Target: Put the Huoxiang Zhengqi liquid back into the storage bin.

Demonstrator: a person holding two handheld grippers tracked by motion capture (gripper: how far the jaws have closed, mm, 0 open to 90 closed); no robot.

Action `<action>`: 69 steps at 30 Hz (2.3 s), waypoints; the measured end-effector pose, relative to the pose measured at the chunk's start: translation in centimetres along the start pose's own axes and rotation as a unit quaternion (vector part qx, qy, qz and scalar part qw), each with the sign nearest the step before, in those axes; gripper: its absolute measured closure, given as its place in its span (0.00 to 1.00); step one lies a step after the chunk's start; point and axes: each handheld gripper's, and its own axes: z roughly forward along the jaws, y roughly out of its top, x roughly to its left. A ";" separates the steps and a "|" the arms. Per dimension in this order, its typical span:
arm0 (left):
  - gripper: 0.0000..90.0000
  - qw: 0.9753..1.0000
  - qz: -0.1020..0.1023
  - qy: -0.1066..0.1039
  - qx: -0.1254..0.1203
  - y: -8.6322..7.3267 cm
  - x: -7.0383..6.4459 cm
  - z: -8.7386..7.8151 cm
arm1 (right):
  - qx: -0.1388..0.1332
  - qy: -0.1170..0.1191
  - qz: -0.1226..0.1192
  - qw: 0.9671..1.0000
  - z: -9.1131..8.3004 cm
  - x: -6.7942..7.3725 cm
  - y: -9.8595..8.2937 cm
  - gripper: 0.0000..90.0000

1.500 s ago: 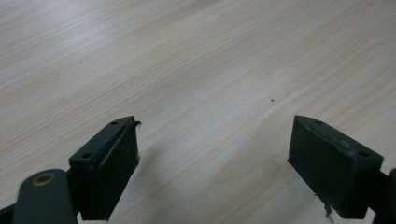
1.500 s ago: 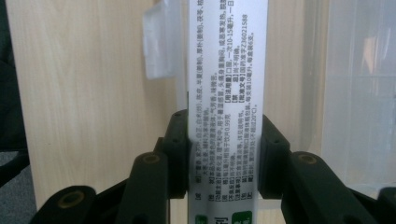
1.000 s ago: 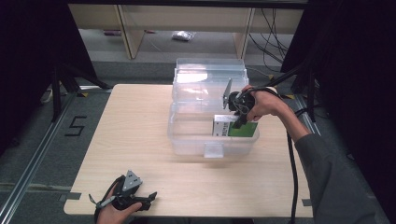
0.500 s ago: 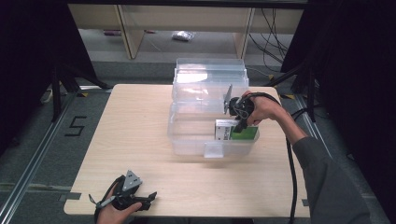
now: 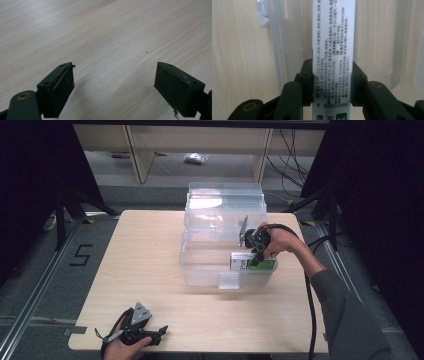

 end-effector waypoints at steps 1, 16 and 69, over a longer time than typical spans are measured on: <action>0.17 1.000 0.000 0.000 0.000 0.0 0.0 0.0 | 0.001 -0.002 0.005 1.000 0.1 0.0 0.0 0.71; 0.17 1.000 0.011 0.003 -0.002 0.1 0.2 0.0 | 0.013 0.001 0.017 1.000 -0.3 0.5 0.0 0.67; 0.17 1.000 0.011 0.006 0.004 0.1 0.4 -0.2 | -0.316 -0.164 0.295 0.887 -5.5 10.9 -5.6 0.28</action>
